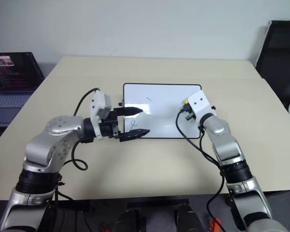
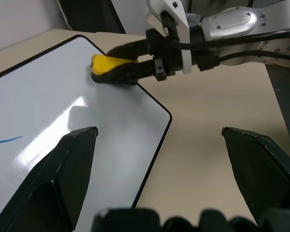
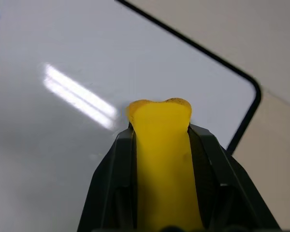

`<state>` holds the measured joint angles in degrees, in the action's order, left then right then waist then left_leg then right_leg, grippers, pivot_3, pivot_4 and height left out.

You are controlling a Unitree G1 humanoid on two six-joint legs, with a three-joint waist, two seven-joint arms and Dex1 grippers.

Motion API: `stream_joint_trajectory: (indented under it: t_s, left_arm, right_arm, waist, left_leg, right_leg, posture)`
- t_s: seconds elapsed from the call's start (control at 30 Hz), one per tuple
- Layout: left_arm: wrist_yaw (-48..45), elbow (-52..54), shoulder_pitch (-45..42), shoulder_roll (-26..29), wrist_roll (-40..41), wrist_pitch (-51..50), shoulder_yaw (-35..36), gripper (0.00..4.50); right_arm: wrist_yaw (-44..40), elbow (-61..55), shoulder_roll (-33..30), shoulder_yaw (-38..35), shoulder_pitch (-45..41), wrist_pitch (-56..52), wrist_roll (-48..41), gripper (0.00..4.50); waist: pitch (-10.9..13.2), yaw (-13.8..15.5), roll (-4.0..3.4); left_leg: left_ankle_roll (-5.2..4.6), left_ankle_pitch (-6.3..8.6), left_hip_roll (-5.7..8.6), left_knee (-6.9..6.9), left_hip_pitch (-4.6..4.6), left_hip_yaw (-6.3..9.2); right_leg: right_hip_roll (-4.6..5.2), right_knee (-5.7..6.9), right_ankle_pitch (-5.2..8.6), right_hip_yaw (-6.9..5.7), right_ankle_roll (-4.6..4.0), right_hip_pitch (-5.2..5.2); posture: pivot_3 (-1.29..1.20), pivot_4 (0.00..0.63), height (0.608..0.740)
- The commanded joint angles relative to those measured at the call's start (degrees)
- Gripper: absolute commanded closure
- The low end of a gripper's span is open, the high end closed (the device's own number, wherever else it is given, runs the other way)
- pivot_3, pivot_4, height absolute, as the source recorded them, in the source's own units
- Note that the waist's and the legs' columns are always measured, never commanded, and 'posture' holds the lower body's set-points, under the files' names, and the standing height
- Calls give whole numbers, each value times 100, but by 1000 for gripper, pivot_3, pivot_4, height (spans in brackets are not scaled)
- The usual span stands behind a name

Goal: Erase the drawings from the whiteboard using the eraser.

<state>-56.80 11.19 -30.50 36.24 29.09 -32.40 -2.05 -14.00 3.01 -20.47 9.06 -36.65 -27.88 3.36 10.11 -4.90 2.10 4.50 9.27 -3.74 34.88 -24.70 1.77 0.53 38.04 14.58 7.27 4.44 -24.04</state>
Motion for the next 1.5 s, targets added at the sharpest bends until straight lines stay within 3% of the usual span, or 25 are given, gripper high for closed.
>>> stream_joint_trajectory:
  t_s: [0.03,0.3,0.5,0.67,1.0,1.17,1.5]
  left_arm:
    - [70,201,-13,4,55,-26,80,0]
    - [153,259,240,75,55,-9,194,0]
    - [321,187,418,77,25,30,368,0]
    - [928,45,1001,55,-110,240,1035,0]
    - [1596,655,2190,-71,11,230,1773,0]
    - [1966,738,2224,-287,6,304,1846,0]
    - [2222,875,2199,-316,54,287,1861,0]
  right_arm:
    - [-102,103,3,-106,-6,-109,18,3360]
    - [-910,-756,-266,216,726,-658,-20,3360]
    - [-756,-971,-176,126,754,-513,117,3360]
    - [-1081,-1550,105,-434,827,-302,-718,3360]
    - [-1596,-3048,-62,-791,1982,-494,-1703,3380]
    - [-1392,-3088,107,-888,2351,-201,-1775,3380]
    - [-1385,-2775,109,-688,2207,263,-1592,3380]
  waist:
    - [0,2,0]
    - [-2,-4,3]
    - [-3,-11,5]
    - [0,-12,2]
    - [0,36,4]
    - [-2,26,7]
    - [-2,19,7]
  left_leg:
    - [0,0,0,-2,0,0]
    - [0,0,-1,-1,0,1]
    - [-2,-1,0,1,2,1]
    - [-2,-1,-2,-6,0,1]
    - [12,10,-2,-39,-9,3]
    - [12,9,-2,-16,-4,4]
    - [12,10,-1,-18,-5,0]
  right_leg:
    - [0,-2,0,0,0,0]
    - [-1,-1,1,0,1,1]
    - [-1,-1,0,3,-1,-1]
    - [-1,0,0,1,-1,-4]
    - [5,-23,20,-8,-1,-9]
    - [5,-15,16,-7,-7,-4]
    - [6,-17,16,-5,-7,-6]
  posture:
    - [0,150,740]
    - [0,150,740]
    - [0,150,740]
    - [0,150,740]
    - [0,150,740]
    - [0,150,740]
    - [0,150,740]
